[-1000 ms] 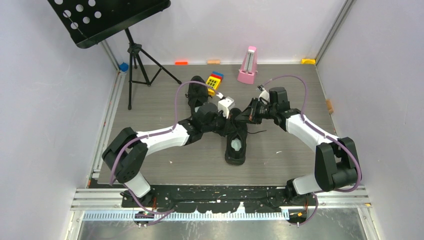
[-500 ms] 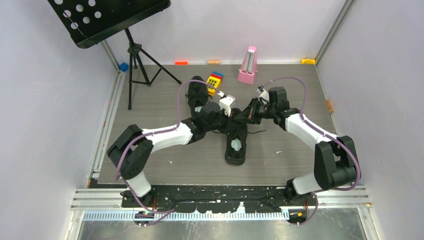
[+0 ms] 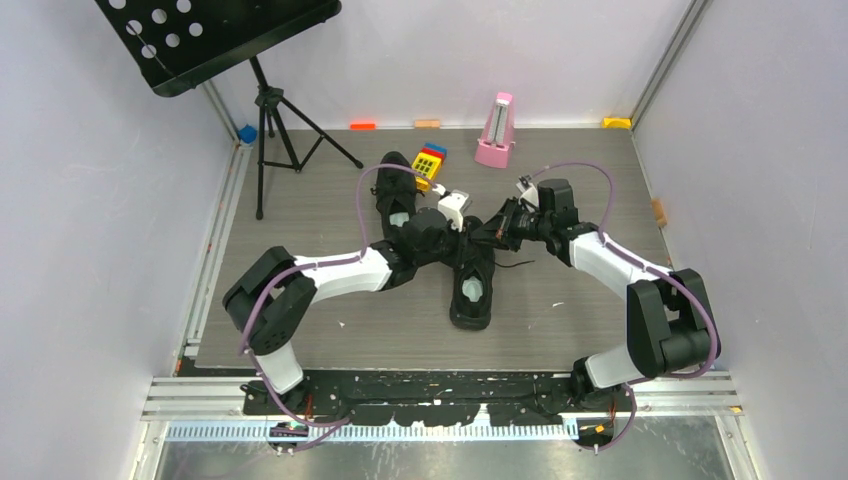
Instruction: Tie the shoes
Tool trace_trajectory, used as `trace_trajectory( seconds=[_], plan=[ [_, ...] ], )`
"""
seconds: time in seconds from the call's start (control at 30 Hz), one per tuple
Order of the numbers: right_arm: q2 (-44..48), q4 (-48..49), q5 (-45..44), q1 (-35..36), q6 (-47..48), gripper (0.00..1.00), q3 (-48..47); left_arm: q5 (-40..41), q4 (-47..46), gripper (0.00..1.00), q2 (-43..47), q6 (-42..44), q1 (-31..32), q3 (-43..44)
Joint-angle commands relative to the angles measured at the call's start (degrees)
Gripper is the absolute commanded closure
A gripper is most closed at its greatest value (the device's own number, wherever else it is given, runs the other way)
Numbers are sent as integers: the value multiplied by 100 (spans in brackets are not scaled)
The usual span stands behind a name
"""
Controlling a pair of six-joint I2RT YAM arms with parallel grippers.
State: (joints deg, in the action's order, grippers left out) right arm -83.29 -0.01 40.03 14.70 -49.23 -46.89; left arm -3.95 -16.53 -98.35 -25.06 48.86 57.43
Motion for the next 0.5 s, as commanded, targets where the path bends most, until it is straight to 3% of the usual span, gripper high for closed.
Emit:
trace_trajectory(
  seconds=[0.0, 0.47],
  plan=[
    [20, 594, 162, 15, -372, 100, 144, 687, -281, 73, -98, -134, 28, 217],
    [26, 854, 144, 16, -519, 100, 279, 1470, -52, 62, -200, -536, 112, 336]
  ],
)
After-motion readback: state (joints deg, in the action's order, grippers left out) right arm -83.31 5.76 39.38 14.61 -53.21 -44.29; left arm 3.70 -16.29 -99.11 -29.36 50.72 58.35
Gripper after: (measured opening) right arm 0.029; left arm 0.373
